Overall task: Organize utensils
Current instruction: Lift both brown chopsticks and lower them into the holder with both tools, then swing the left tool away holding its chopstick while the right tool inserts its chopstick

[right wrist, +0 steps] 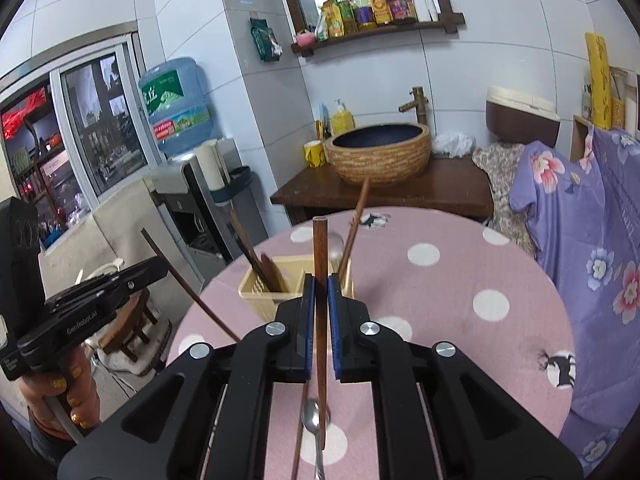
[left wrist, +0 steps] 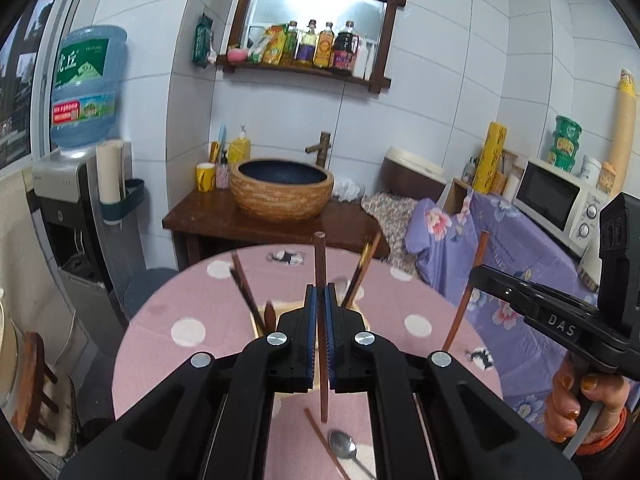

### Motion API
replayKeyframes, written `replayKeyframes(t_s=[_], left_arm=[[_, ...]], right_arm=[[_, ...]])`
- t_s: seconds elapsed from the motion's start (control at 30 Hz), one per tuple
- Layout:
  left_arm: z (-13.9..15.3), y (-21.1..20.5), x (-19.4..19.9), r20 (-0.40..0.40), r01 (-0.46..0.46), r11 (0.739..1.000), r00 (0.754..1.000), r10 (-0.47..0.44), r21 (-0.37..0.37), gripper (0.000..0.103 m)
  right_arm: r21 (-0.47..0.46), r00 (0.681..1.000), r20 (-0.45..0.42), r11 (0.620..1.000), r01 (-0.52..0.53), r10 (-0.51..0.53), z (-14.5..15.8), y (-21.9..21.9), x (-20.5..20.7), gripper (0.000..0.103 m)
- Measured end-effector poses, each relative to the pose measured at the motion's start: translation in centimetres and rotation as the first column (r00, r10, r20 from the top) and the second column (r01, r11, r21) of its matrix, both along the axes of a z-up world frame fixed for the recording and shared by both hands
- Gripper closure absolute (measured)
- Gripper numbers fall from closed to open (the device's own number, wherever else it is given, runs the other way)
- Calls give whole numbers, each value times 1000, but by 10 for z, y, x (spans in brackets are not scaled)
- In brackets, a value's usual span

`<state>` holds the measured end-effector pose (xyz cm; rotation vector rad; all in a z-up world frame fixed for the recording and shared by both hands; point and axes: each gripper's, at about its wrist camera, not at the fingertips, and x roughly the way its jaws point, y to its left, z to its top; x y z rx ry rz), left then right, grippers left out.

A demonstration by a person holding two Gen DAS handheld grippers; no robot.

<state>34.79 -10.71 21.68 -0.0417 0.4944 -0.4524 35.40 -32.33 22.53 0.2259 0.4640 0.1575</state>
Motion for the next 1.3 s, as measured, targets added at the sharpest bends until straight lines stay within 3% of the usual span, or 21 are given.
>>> replayKeyframes(t_s=[0.2,0.33,0.53,0.7,0.83,0.9,0.93,1.03,1.1,1.2,1.23,1.3], left_arm=[[57,-2,27,104,-92,996,990,92,-1,101],[67,-8,51,100,-123,992,987,123,-6,101],[34,11,66,32,-134,990,990,135,-32,101],[-11,51,92,-125,-193,981,974,188,-25,101],[-41,88,97,-107,-274,961,955,277,45,100],[-61,114,100,-85,-357,929,927,365,96,92],[-77,133,105,-108,-420,898,894,434,134,90],[-127,177,120,-224,-471,842,819,528,264,89],[-167,199,120,-237,-512,786,763,602,348,69],[-217,219,120,-458,-459,865,736,498,201,68],[-224,218,120,-472,-451,872,736,485,192,67],[-228,207,121,-417,-442,861,753,509,253,65]], right_arm=[[-1,990,109,996,87,-87,61,-1,32,95],[-9,981,141,991,137,-134,76,9,61,95],[-30,984,125,991,132,-127,43,26,87,95],[3,973,158,986,167,-166,19,28,99,95],[39,968,186,986,162,-167,27,29,99,96],[45,962,213,985,164,-170,37,26,96,96],[37,958,228,985,170,-174,40,26,94,96],[1,957,232,984,179,-174,37,30,97,96],[13,960,214,983,181,-180,27,30,101,96],[33,970,169,984,172,-176,12,30,110,96],[40,972,159,985,170,-174,8,30,112,96],[40,975,148,986,161,-166,4,31,114,96]])
